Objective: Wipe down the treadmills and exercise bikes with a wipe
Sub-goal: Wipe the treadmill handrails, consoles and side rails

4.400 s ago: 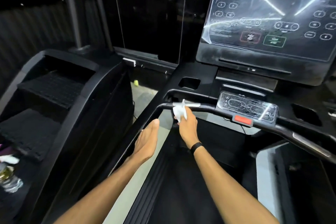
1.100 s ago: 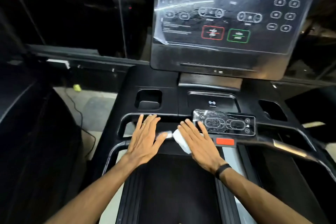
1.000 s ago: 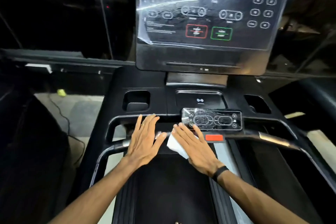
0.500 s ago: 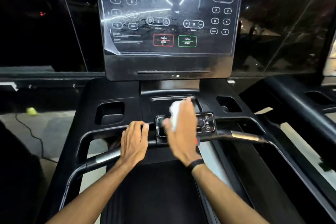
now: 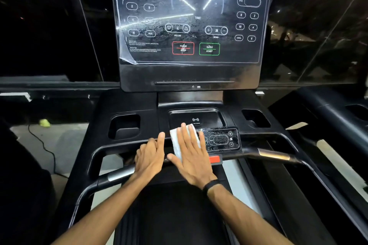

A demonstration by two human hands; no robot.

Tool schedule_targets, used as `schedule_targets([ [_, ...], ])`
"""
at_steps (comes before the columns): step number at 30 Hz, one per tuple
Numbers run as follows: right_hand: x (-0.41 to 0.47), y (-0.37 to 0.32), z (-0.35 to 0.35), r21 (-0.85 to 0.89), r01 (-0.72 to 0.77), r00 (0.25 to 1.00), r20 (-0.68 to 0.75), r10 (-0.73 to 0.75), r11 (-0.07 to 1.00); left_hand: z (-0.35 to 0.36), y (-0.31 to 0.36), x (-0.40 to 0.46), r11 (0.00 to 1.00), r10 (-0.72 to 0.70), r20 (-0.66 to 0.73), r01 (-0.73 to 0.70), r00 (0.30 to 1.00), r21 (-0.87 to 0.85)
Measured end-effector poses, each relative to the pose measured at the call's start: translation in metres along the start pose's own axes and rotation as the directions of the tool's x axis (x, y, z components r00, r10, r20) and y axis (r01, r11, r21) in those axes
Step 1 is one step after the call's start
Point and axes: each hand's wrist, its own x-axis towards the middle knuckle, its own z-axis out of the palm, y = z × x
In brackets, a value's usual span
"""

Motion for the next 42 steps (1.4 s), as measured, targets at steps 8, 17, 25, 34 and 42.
schedule_targets([
  [8, -0.01, 0.055, -0.009, -0.052, -0.146, 0.989, 0.031, 0.147, 0.988, 0.013, 0.02, 0.011, 0.977, 0.025, 0.121, -0.05, 0.992, 0.205],
  [17, -0.019, 0.101, -0.016, -0.038, -0.233, 0.97, 0.055, 0.235, 0.972, 0.018, 0.024, 0.005, 0.956, 0.078, 0.181, -0.125, 0.98, 0.266],
  [25, -0.03, 0.134, -0.015, 0.063, -0.422, 0.906, 0.06, 0.419, 0.904, 0.021, 0.025, 0.002, 0.945, 0.089, 0.176, -0.138, 0.98, 0.295],
  [34, -0.02, 0.059, 0.001, 0.202, -0.524, 0.845, -0.001, 0.536, 0.827, 0.019, 0.028, 0.001, 0.964, 0.071, 0.141, -0.104, 0.987, 0.246],
  [42, -0.003, -0.034, 0.012, 0.141, -0.251, 0.961, -0.087, 0.264, 0.958, 0.012, 0.026, 0.005, 0.975, -0.085, 0.056, 0.094, 0.995, -0.2],
])
